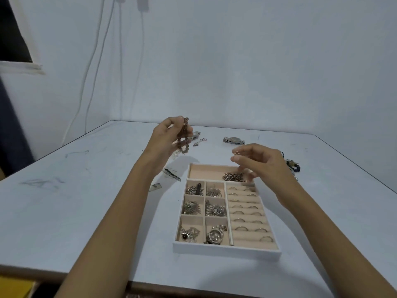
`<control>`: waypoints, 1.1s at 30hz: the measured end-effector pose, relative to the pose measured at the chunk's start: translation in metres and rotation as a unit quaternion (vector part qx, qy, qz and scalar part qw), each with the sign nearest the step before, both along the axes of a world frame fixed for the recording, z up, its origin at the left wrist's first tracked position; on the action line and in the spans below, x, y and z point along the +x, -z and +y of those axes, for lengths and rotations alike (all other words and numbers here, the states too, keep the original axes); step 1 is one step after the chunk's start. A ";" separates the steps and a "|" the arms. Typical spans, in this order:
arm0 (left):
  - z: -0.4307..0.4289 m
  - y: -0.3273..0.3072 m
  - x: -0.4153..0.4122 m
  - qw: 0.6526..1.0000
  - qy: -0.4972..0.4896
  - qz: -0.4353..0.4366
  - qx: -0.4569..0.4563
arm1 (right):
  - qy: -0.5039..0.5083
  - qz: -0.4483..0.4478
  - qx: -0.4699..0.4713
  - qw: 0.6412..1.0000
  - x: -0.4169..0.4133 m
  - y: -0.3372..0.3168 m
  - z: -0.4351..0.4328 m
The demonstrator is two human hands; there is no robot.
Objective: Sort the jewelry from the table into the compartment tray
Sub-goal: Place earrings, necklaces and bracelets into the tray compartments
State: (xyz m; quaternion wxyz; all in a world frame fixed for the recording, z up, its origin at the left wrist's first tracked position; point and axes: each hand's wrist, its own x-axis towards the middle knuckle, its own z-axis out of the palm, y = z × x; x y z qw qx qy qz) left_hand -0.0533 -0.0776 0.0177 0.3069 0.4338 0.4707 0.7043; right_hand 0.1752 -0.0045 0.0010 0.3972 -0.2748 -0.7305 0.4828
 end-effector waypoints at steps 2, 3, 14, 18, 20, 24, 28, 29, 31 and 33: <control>-0.004 0.002 0.004 0.999 0.039 0.016 -0.002 | 0.013 -0.006 0.007 1.000 0.002 0.001 0.002; -0.007 0.002 0.006 0.998 0.056 0.031 -0.006 | 0.016 -0.010 0.006 1.000 0.002 0.002 0.002; -0.045 0.003 0.019 0.972 0.153 0.169 -0.056 | -0.030 -0.100 0.000 0.995 -0.004 0.006 -0.011; -0.056 0.004 0.019 0.963 0.199 0.169 -0.064 | -0.047 -0.133 0.034 0.989 -0.004 0.005 -0.013; -0.058 0.004 0.019 0.962 0.205 0.168 -0.061 | -0.062 -0.134 0.038 0.988 -0.004 0.004 -0.014; -0.060 0.005 0.018 0.964 0.200 0.165 -0.057 | -0.081 -0.144 0.046 0.985 -0.006 0.004 -0.017; -0.060 0.006 0.017 0.963 0.198 0.176 -0.056 | -0.080 -0.154 0.054 0.983 -0.007 0.006 -0.016; -0.059 0.006 0.016 0.962 0.197 0.179 -0.058 | -0.081 -0.150 0.047 0.984 -0.007 0.006 -0.016; -0.059 0.007 0.015 0.960 0.196 0.190 -0.070 | -0.079 -0.146 0.051 0.985 -0.007 0.005 -0.015; -0.058 0.008 0.015 0.955 0.189 0.210 -0.094 | -0.074 -0.146 0.064 0.984 -0.007 0.005 -0.015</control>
